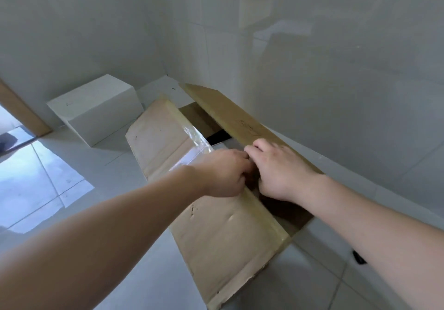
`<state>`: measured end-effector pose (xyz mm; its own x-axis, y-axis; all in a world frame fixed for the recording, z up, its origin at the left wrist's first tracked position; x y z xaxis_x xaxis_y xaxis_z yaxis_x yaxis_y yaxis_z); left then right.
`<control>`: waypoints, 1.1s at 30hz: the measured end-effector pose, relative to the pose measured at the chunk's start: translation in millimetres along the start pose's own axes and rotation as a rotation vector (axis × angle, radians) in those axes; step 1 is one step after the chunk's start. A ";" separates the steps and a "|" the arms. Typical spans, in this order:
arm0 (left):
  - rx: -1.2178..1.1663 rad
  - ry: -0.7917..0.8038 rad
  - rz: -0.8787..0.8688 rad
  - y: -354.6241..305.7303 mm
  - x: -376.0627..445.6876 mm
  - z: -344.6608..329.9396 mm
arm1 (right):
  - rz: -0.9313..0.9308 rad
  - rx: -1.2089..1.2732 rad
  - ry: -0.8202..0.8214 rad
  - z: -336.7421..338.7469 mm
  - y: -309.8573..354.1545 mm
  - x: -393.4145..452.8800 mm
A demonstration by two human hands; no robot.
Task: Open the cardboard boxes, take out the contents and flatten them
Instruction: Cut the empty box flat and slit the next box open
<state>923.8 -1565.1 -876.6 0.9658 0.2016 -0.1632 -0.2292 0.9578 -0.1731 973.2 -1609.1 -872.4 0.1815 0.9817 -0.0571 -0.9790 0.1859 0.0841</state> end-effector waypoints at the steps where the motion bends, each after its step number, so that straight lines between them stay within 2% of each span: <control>1: 0.037 0.016 0.013 0.1 -4.1 9.7 | 0.012 -0.040 -0.042 12.3 -2.2 0.2; 4: 0.094 0.073 0.078 6.0 -22.3 34.4 | -0.005 -0.165 -0.144 46.8 -16.3 2.6; 6: 0.093 0.165 0.201 18.7 -41.1 43.3 | -0.023 -0.244 -0.158 56.6 -30.2 6.7; 10: 0.183 0.453 0.423 46.0 -83.9 40.8 | -0.079 -0.410 -0.090 51.6 -58.1 16.9; 12: 0.181 0.544 0.509 59.1 -100.1 31.8 | -0.120 -0.480 -0.045 49.1 -66.6 20.2; 15: 0.239 0.581 0.555 80.4 -118.2 9.1 | -0.177 -0.499 -0.042 54.1 -73.4 24.1; 19: 0.196 0.617 0.580 109.7 -140.4 -28.0 | -0.243 -0.436 -0.125 66.3 -86.8 32.6; 22: 0.222 0.576 0.570 124.6 -144.3 -51.7 | -0.272 -0.467 -0.135 64.8 -94.0 44.9; 28: 0.177 0.358 0.599 139.1 -123.2 -87.3 | -0.320 -0.635 -0.148 55.4 -102.4 63.9; 33: -0.040 0.236 0.799 154.6 -110.8 -105.6 | -0.347 -0.720 -0.057 42.2 -116.2 73.4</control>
<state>768.4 -1460.9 -987.9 0.4603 0.7652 -0.4500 -0.8434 0.5352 0.0474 1104.3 -1557.0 -844.3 0.4718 0.8771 0.0901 -0.6820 0.4278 -0.5932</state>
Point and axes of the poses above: each hand's wrist, its own x-axis towards the middle knuckle, its own z-axis out of the back of the hand, y = z × x, the point moved 8 cm from there along x, towards the middle knuckle, and after that the axes turned 5 degrees about z, right-handed, at the moved point
